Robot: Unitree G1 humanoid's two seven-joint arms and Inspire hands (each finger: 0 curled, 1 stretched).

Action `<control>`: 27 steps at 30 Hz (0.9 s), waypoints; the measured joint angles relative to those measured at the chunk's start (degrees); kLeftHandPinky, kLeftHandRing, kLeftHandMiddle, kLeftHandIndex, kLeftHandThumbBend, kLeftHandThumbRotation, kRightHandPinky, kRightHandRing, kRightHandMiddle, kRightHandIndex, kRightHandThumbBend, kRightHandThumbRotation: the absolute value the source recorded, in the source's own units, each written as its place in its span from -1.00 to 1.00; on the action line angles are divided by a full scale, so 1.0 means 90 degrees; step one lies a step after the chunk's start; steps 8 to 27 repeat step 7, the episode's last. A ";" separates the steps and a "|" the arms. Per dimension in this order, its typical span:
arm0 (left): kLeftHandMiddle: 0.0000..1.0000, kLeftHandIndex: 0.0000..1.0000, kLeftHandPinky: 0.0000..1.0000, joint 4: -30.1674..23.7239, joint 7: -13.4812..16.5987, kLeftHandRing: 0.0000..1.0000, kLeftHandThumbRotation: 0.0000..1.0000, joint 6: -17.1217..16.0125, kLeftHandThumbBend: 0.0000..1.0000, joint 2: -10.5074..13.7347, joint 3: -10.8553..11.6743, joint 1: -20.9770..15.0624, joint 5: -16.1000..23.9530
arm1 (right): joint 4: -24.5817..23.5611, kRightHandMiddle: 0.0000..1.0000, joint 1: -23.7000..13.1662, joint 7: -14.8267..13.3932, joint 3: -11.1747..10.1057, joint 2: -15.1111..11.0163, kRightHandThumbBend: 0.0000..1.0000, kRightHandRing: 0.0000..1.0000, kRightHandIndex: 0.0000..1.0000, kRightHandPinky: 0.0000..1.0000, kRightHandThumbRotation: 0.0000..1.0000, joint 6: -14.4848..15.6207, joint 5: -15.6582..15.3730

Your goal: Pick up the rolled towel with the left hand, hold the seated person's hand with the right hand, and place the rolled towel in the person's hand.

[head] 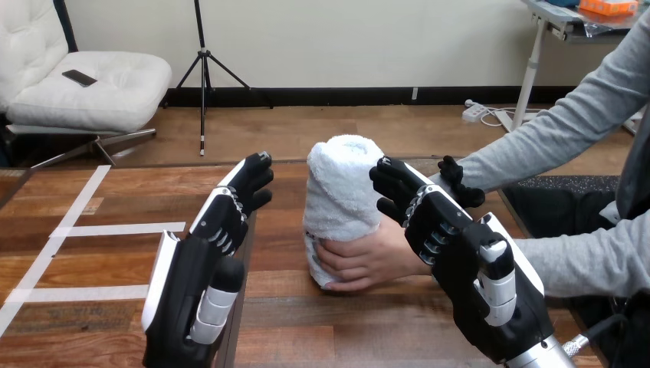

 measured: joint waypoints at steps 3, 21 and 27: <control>0.97 0.88 0.92 0.0004 0.0000 0.98 0.97 0.0012 0.88 0.0005 -0.0004 0.0000 0.0001 | 0.0002 0.84 0.0000 0.0002 -0.0006 -0.0009 1.00 0.91 0.83 1.00 1.00 0.0016 -0.0011; 0.99 0.90 0.94 0.0004 0.0003 0.99 0.99 0.0027 0.90 0.0013 -0.0002 0.0000 0.0004 | 0.0007 0.85 -0.0004 0.0013 -0.0032 -0.0017 1.00 0.91 0.84 1.00 1.00 0.0016 -0.0049; 0.99 0.90 0.94 0.0004 0.0003 0.99 0.99 0.0027 0.90 0.0013 -0.0002 0.0000 0.0004 | 0.0007 0.85 -0.0004 0.0013 -0.0032 -0.0017 1.00 0.91 0.84 1.00 1.00 0.0016 -0.0049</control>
